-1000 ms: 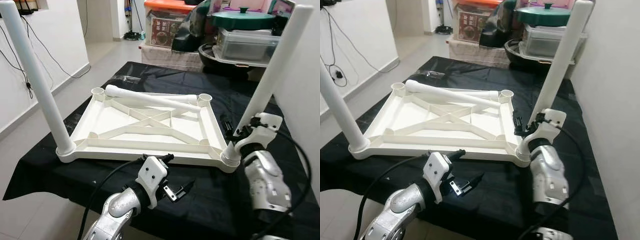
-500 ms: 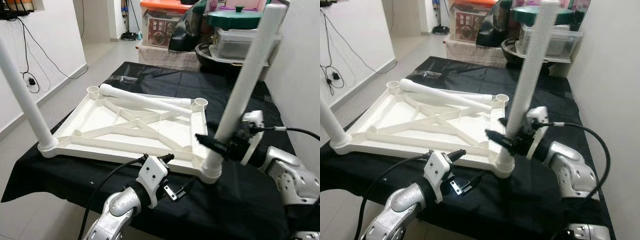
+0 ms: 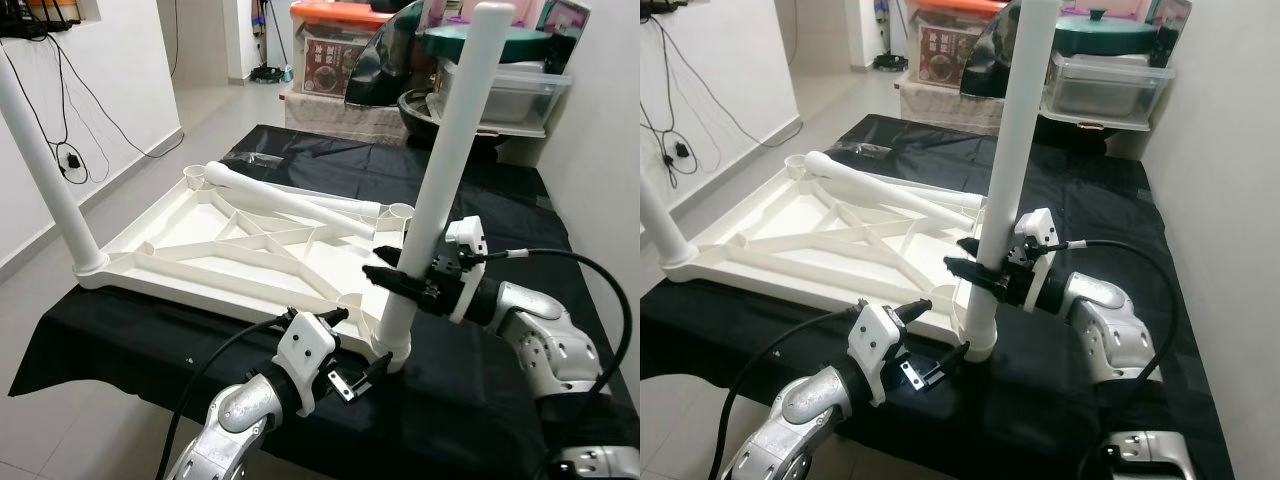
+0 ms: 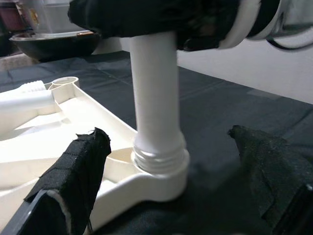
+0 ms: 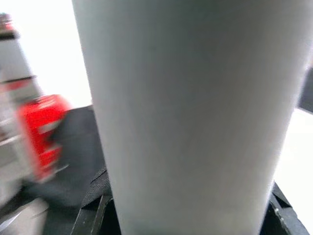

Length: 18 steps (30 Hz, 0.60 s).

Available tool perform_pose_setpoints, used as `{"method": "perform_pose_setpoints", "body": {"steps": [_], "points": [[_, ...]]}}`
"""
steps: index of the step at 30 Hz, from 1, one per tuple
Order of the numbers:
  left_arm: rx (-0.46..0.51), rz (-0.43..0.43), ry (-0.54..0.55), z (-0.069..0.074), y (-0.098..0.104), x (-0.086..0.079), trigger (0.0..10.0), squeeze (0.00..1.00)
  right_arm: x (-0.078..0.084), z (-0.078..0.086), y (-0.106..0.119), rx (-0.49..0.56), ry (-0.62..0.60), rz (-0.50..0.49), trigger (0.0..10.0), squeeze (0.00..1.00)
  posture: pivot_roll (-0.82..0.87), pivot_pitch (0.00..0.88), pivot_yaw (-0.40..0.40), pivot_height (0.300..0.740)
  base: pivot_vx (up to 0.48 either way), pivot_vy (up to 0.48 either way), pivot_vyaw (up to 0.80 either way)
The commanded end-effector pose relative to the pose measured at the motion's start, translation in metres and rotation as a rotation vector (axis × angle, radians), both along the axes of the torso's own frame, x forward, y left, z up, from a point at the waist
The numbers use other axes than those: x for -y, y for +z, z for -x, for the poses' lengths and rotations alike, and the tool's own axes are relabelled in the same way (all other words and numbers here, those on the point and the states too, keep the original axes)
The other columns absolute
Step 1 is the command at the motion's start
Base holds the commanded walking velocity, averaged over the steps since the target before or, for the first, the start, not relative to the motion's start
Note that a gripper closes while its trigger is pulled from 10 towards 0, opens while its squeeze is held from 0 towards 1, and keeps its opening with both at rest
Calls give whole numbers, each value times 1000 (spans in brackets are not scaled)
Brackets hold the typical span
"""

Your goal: Building children table

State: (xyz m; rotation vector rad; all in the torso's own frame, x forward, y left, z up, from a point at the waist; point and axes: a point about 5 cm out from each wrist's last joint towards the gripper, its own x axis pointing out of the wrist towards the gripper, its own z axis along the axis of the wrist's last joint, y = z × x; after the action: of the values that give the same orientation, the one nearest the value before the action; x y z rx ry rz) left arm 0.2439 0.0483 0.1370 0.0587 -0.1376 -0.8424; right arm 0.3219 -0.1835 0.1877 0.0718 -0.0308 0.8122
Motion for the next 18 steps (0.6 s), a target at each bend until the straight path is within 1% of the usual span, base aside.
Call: {"method": "perform_pose_setpoints", "body": {"steps": [1, 3, 4, 5, 6, 9, 10, 13, 14, 16, 17, 18], "points": [[-1, -1, -4, 1, -1, 1, 10000, 0, 19, -6, -3, -19, -236, -56, 0, 0, 87, 0, -71, 740, 0, 0, 0], [-1, -1, -4, 1, -1, 1, 10000, 0, 19, -6, -3, -19, -236, -56, 0, 0, 87, 0, -71, 740, 0, 0, 0], [-1, -1, -6, 1, -2, 1, 10000, 0, 29, -11, -5, -30, -400, -67, 0, 0, 82, 0, -66, 740, 0, 0, 0], [-1, -1, -6, 1, -2, 1, 10000, 0, 29, -11, -5, -30, -400, -67, 0, 0, 82, 0, -66, 740, 0, 0, 0], [-2, -3, -10, 2, -2, 1, 10000, 0, 44, -14, -10, -59, -629, -70, 0, 0, 76, 0, -62, 740, 0, 0, 0], [-2, -3, -10, 2, -2, 1, 10000, 0, 44, -14, -10, -59, -629, -70, 0, 0, 76, 0, -62, 740, 0, 0, 0], [-2, -4, -13, 2, -2, 1, 10000, 0, 62, -10, -16, -92, -895, -60, 0, 0, 75, 0, -63, 740, 0, 0, 0], [-2, -4, -13, 2, -2, 1, 10000, 0, 62, -10, -16, -92, -895, -60, 0, 0, 75, 0, -63, 740, 0, 0, 0], [-3, -6, -16, 2, -3, 1, 10000, 0, 77, 3, -23, -124, -1198, -62, 0, 0, 74, 0, -62, 740, 0, 0, 0], [-3, -6, -16, 2, -3, 1, 10000, 0, 77, 3, -23, -124, -1198, -62, 0, 0, 74, 0, -62, 740, 0, 0, 0], [-3, -8, -17, 2, -3, 1, 10000, 0, 77, 17, -28, -153, -1428, -77, 0, 0, 77, 0, -64, 740, 0, 0, 0], [-3, -8, -17, 2, -3, 1, 10000, 0, 77, 17, -28, -153, -1428, -77, 0, 0, 77, 0, -64, 740, 0, 0, 0]]}}
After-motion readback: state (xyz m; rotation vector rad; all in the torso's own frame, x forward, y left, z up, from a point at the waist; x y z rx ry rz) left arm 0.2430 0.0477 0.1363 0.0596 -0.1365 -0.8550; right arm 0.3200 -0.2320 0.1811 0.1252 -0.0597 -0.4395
